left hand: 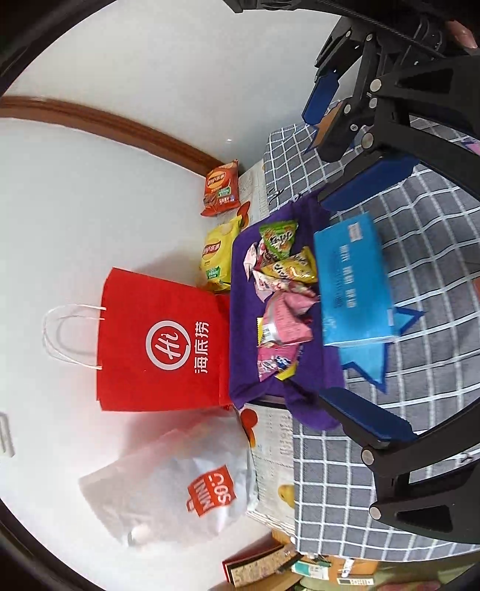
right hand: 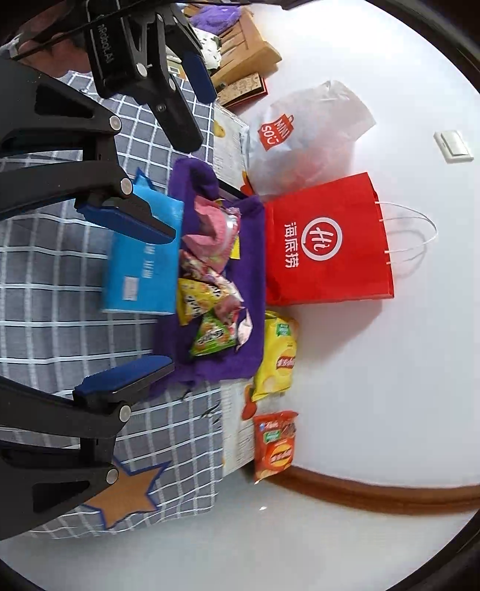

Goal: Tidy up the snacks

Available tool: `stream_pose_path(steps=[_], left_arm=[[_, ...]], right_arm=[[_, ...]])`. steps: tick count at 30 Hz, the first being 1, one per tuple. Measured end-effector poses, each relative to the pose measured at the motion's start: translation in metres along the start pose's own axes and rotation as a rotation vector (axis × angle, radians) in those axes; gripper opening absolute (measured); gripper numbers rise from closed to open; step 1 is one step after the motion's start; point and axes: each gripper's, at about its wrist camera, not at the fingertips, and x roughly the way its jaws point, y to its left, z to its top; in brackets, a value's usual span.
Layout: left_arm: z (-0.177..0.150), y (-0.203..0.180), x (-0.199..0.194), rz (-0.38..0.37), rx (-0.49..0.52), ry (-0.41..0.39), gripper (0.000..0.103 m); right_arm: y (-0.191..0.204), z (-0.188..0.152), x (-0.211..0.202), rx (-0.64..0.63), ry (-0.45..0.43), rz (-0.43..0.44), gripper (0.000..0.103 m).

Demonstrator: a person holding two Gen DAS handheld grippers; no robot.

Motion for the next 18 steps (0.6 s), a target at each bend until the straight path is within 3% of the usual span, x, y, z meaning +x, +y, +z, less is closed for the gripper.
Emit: stream_pose_path(steps=[3,9,18], left_arm=[[-0.013,-0.004,-0.018,-0.009,0.002,-0.017,0.100],[-0.039,-0.009,-0.051,0.000,-0.004,-0.043,0.102],[-0.064,-0.019,-0.088,0.014,0.000,-0.081,0.103]], right_arm=[[-0.002,-0.016,-0.024,0.024,-0.034,-0.018,0.083],[0.001,-0.039,-0.061,0.013,-0.050,-0.057,0.094],[-0.003,-0.062,-0.102,0.041,-0.090,-0.076,0.094]])
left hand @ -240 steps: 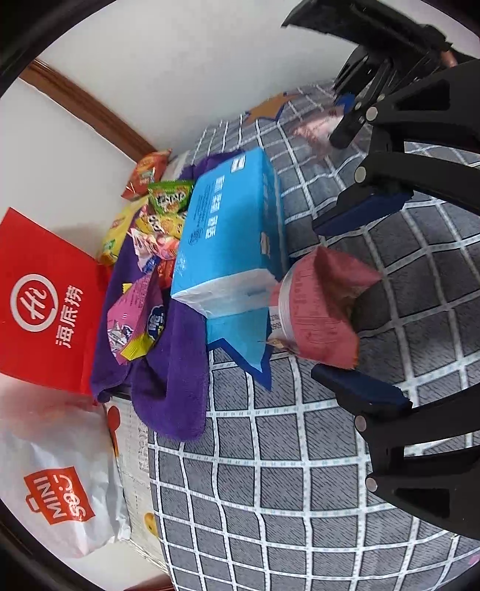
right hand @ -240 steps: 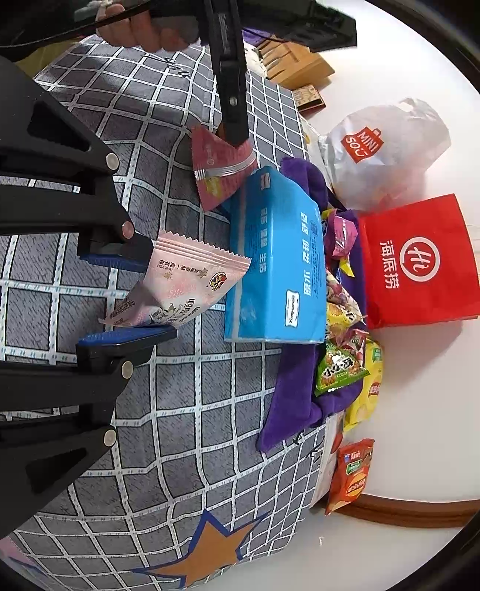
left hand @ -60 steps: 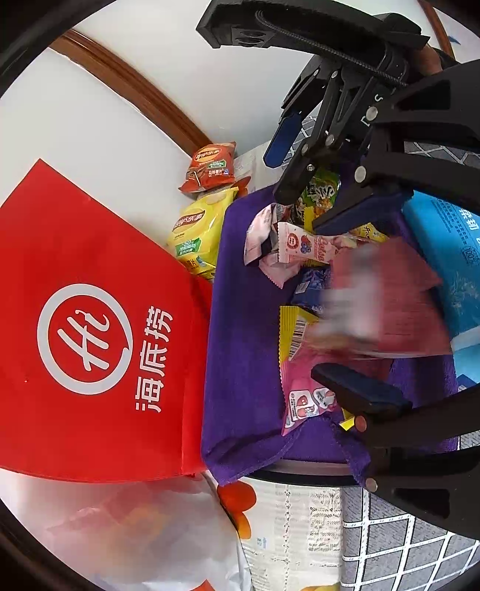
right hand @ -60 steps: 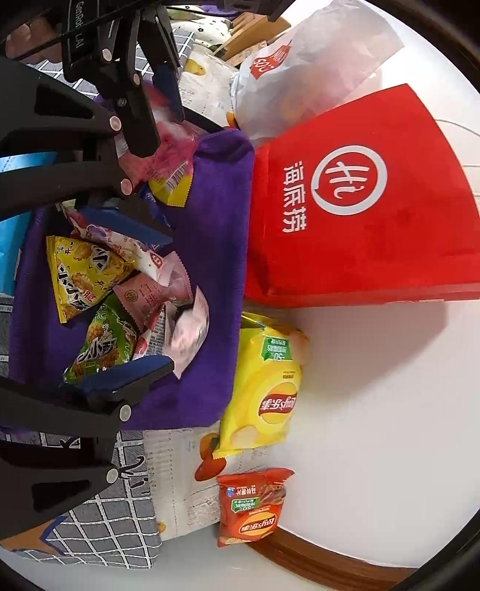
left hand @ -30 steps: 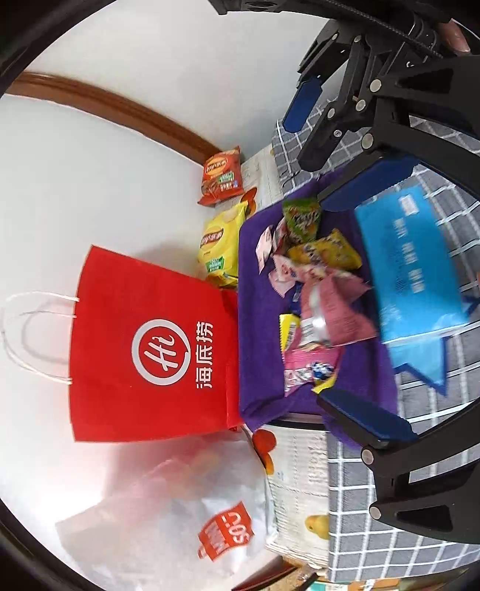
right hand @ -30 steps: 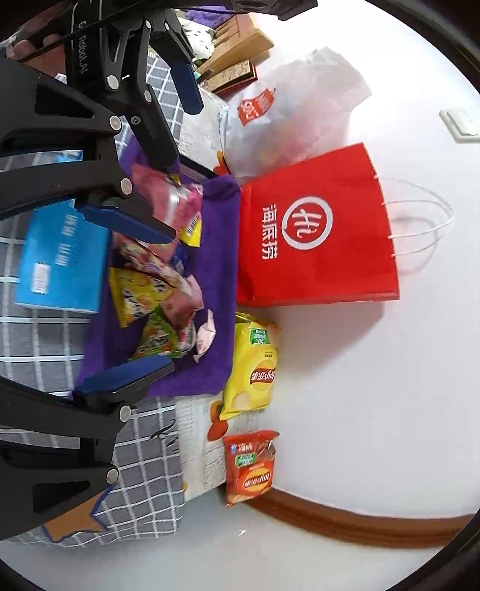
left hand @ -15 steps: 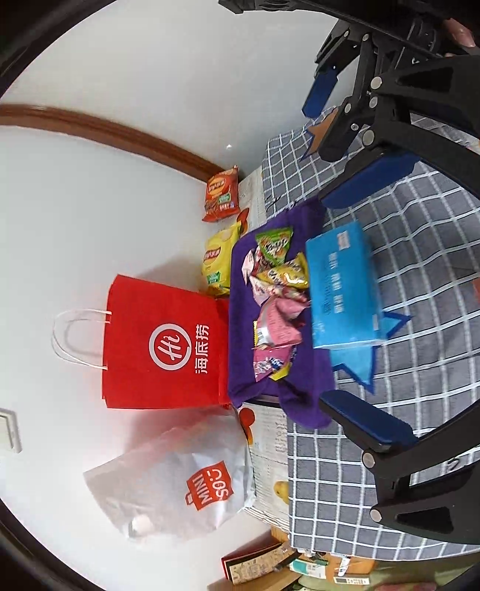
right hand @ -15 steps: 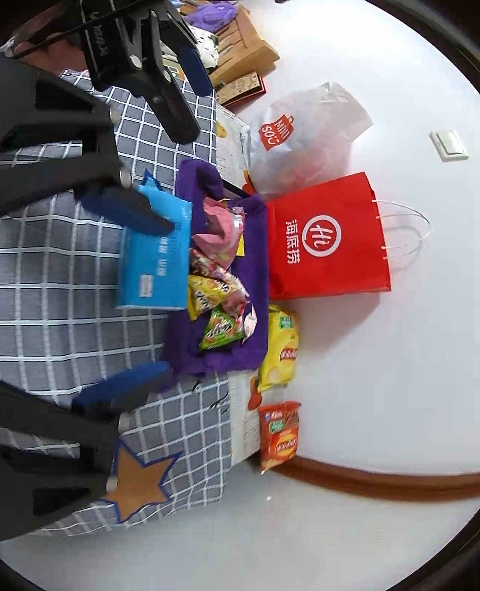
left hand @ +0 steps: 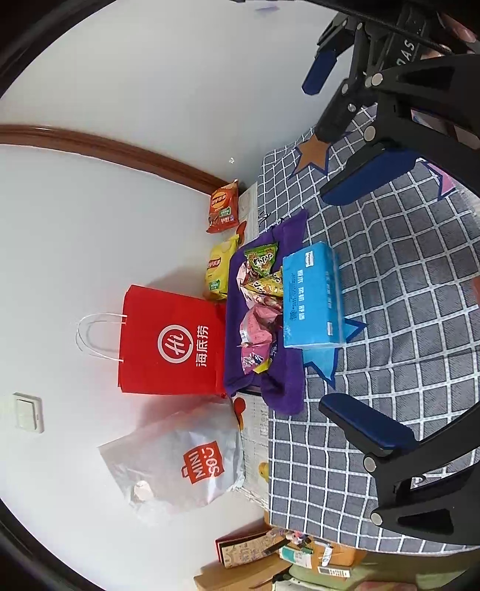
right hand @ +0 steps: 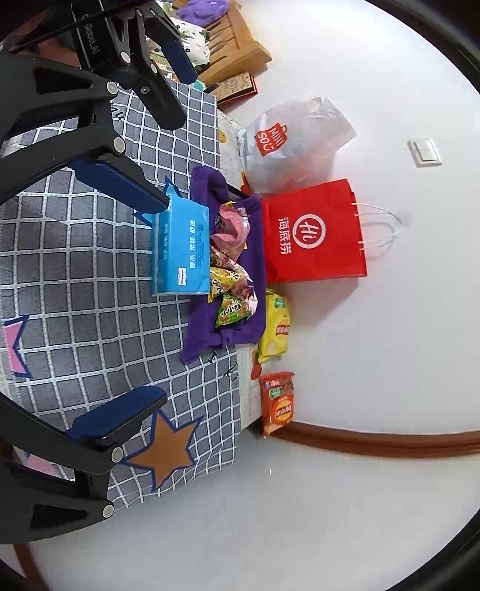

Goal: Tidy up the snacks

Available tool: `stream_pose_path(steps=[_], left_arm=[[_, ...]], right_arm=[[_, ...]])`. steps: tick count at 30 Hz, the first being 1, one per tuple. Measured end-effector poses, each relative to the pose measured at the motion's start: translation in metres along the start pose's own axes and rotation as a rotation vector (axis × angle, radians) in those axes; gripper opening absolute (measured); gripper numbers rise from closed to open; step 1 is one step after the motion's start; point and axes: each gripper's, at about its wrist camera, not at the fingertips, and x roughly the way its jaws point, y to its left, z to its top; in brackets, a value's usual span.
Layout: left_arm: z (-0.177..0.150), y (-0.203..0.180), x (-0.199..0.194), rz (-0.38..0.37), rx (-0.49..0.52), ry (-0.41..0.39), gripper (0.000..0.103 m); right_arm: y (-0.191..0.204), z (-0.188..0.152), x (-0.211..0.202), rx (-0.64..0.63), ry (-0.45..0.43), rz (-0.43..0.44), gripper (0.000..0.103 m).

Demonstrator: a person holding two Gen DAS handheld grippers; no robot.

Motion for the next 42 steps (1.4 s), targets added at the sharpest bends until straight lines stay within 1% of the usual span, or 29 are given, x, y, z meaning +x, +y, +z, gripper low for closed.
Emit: stream_pose_path(steps=[4,15,25,42], left_arm=[[-0.005,-0.004,-0.006,0.018,0.005,-0.011,0.103],[-0.007,-0.012,-0.017,0.023,0.006,-0.026,0.103],[-0.007,-0.021,-0.020,0.024,0.016,-0.030,0.103],[-0.007,-0.022,-0.021,0.035,0.018,-0.025,0.103]], right_arm=[[-0.002,-0.006,-0.012,0.007,-0.010,0.005,0.094],[-0.006,-0.012,-0.024,0.013,-0.026,0.006,0.094],[-0.010,-0.014,-0.027,0.014,-0.032,0.015,0.094],[-0.013,-0.015,-0.028,0.010,-0.029,-0.005,0.094]])
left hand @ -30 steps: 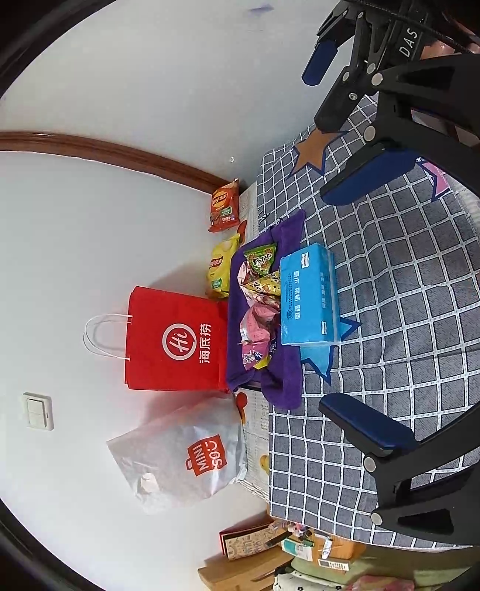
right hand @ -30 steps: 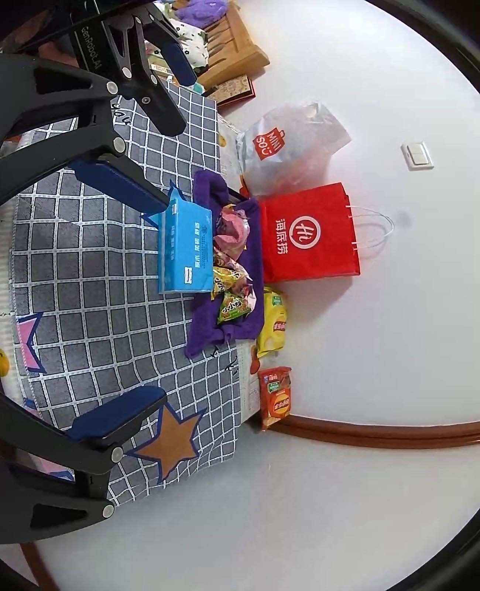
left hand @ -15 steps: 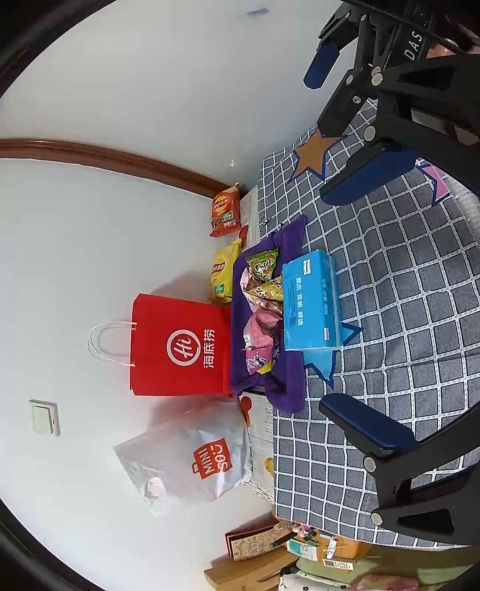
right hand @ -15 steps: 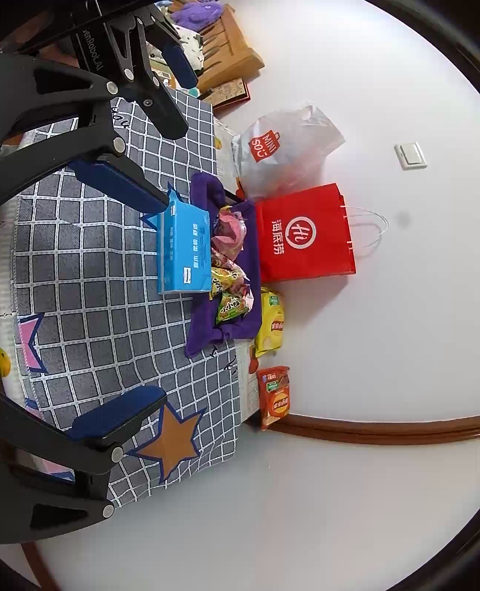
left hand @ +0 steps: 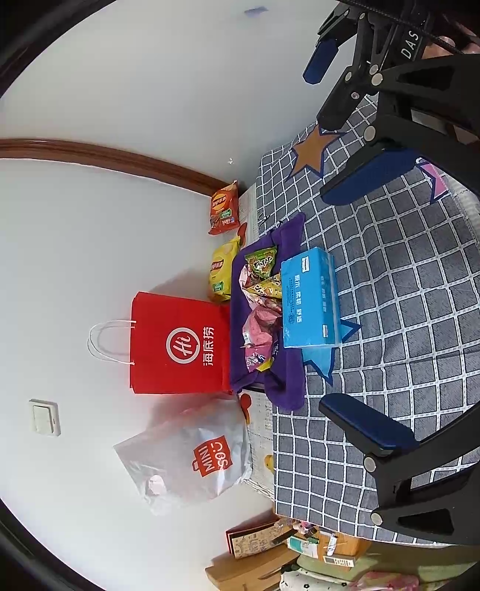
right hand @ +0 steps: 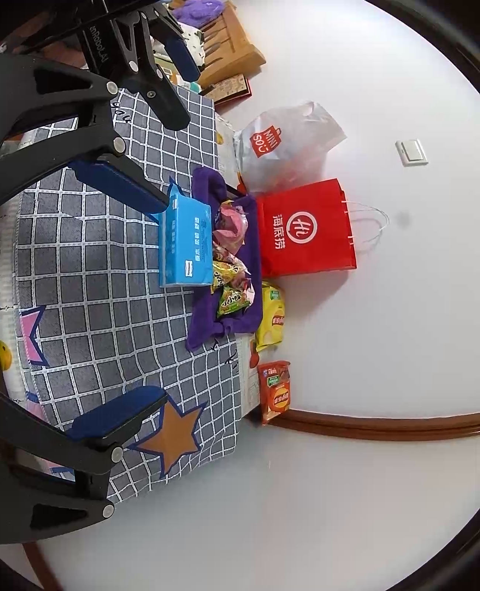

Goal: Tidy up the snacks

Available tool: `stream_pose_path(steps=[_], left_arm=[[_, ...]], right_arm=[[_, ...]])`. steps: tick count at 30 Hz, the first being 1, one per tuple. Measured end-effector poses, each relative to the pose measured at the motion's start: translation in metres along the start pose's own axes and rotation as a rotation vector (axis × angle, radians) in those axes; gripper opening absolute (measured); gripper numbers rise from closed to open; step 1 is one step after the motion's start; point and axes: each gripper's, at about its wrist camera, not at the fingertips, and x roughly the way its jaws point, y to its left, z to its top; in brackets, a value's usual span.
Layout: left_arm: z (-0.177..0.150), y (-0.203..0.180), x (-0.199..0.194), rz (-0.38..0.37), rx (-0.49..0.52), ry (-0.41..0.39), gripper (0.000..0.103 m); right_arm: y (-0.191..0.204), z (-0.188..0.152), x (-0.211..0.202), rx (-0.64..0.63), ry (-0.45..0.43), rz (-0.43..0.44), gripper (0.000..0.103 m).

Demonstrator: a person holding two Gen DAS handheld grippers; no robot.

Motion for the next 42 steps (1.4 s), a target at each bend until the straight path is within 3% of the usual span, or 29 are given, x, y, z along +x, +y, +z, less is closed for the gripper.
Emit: stream_pose_path(steps=[42], left_arm=[[0.0012,-0.0031,-0.0017,-0.003,0.000,-0.001,0.103]], right_arm=[[0.0039,-0.0008,-0.0028,-0.017,-0.003,0.003,0.094]])
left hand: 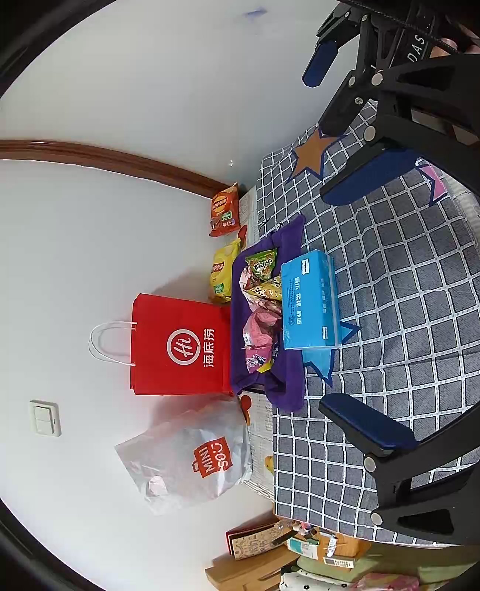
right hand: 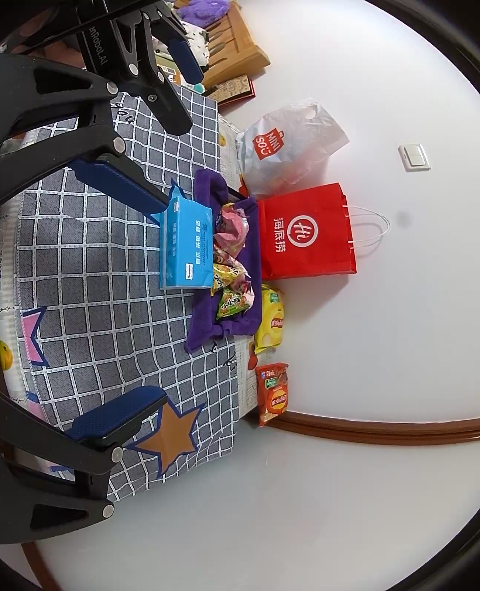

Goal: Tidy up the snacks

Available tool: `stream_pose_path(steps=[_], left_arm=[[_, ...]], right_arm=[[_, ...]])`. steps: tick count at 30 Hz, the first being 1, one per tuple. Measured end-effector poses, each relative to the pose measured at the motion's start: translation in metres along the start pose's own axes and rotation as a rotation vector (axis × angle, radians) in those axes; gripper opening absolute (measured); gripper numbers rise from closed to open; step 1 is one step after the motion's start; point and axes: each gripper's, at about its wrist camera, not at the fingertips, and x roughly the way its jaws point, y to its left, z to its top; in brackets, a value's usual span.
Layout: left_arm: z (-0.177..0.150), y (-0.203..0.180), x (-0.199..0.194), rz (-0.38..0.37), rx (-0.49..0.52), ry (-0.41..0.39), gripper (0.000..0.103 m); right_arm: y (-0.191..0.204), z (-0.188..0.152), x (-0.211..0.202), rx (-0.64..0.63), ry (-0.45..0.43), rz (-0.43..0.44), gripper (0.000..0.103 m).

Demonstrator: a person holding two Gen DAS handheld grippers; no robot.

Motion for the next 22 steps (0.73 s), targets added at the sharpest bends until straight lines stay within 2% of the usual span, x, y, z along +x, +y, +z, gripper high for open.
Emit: stream_pose_path(steps=[22], left_arm=[[0.0008,0.0002,0.0018,0.011,0.002,-0.005,0.103]], right_arm=[[0.0019,0.0007,-0.0034,-0.012,-0.008,0.011,0.094]])
